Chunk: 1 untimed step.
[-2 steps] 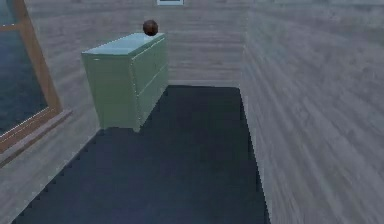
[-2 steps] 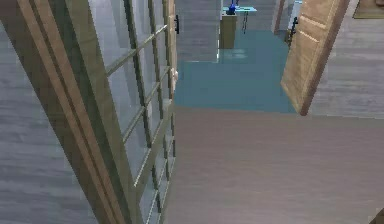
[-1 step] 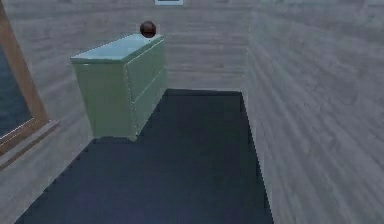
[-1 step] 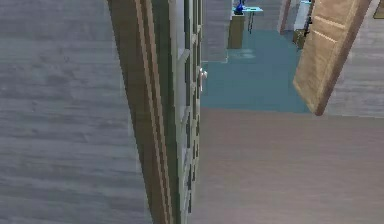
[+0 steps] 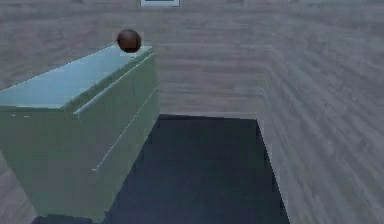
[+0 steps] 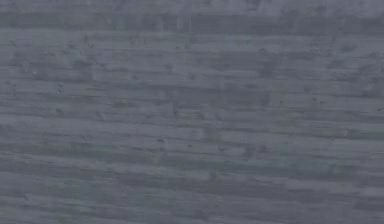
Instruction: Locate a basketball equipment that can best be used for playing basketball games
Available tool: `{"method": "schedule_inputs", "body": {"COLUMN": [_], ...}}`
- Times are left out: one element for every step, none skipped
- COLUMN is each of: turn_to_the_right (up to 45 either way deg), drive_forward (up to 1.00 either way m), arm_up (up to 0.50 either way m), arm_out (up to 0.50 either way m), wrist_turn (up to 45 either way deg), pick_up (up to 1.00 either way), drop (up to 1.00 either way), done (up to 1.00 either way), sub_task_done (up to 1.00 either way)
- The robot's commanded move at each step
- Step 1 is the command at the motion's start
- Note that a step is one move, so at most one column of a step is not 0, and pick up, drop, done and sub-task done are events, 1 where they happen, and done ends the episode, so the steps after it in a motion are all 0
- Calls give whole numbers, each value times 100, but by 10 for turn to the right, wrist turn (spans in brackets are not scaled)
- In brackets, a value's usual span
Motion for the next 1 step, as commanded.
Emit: {"method": "schedule_inputs", "body": {"turn_to_the_right": [0], "drive_forward": [100], "arm_up": [0], "arm_out": [0], "wrist_turn": [0], "pick_up": [0], "drop": [0], "done": [0], "sub_task_done": [0]}}
